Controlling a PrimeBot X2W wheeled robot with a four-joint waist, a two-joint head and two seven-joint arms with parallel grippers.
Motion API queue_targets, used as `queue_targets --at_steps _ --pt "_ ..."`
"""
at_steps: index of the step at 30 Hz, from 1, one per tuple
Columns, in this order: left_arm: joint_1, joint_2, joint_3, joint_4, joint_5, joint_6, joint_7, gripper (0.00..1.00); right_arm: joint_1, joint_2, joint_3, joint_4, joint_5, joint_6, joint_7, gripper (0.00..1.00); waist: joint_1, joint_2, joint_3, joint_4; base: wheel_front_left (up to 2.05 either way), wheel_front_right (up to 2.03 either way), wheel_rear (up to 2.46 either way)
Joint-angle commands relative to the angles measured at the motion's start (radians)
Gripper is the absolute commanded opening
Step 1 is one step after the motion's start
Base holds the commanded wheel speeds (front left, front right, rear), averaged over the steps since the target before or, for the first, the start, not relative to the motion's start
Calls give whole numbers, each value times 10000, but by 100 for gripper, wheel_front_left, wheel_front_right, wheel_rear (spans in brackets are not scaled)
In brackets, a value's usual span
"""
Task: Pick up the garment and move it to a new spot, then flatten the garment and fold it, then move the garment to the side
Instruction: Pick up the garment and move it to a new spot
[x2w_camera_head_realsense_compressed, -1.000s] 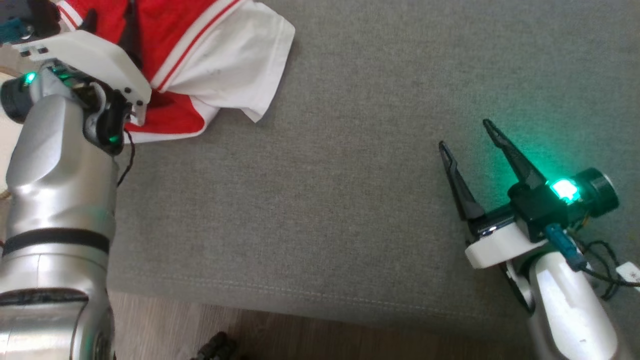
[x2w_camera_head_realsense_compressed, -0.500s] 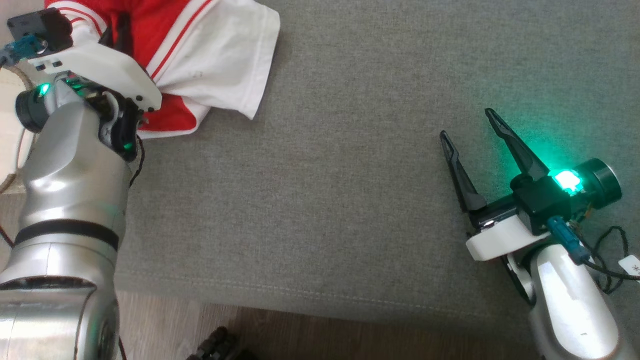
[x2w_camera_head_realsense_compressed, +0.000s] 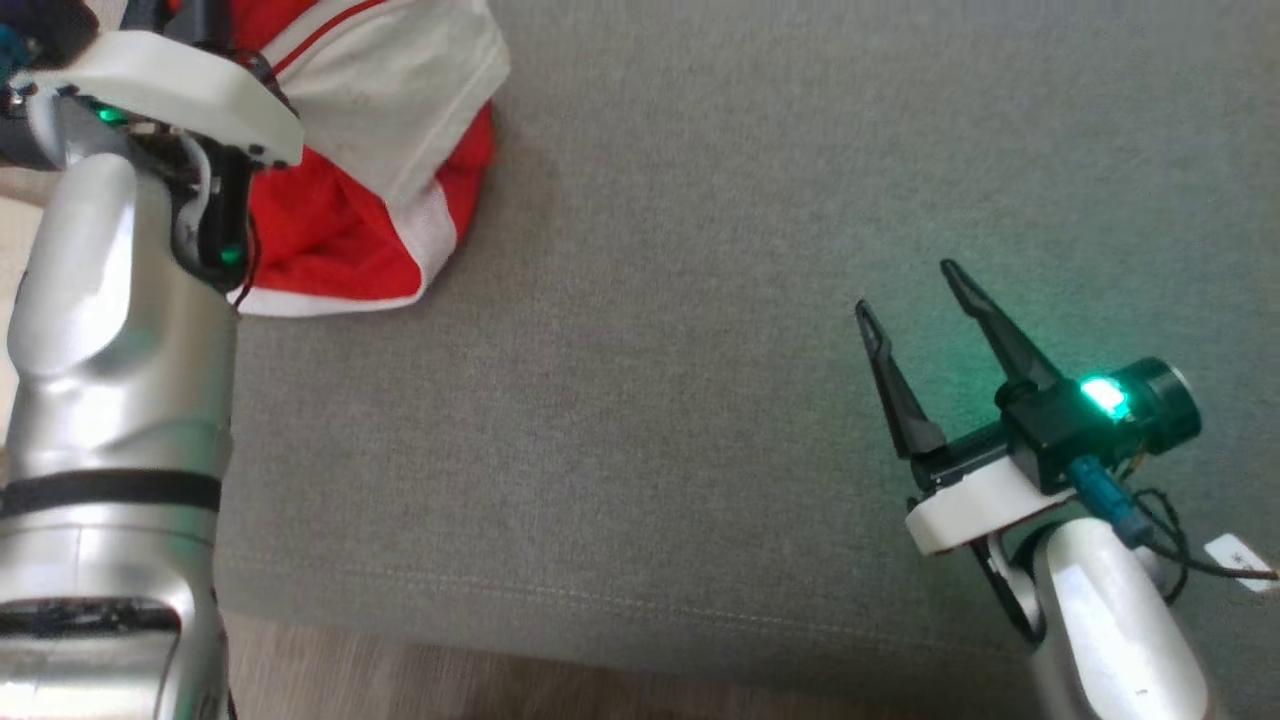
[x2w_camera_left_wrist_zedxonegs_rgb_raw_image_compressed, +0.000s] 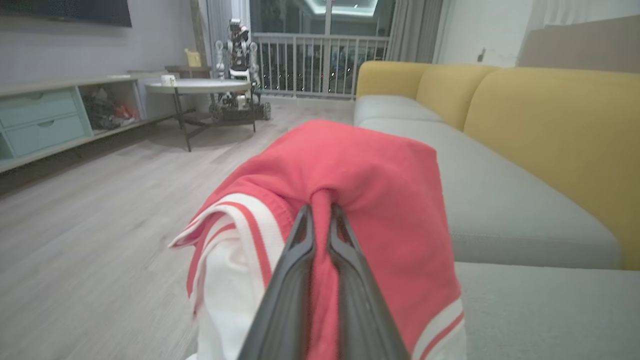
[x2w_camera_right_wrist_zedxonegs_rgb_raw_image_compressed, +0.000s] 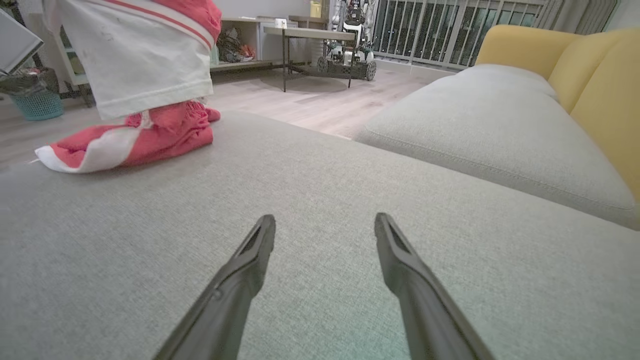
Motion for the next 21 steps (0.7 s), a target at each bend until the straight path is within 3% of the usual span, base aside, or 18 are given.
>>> queue_targets --at_steps 1,9,21 --pt "-64 526 143 -846 131 -27 -120 0 142 156 312 -230 144 -2 -92 100 0 0 -726 -232 0 0 0" --pt "188 595 -578 -2460 71 -56 353 0 350 194 512 -244 840 -2 -92 100 0 0 -1691 -1077 0 0 0" --pt "1060 794 -2173 -5150 -511 -67 1910 0 245 197 677 -930 1610 -2 -92 100 0 0 -1913 -3648 0 0 0"
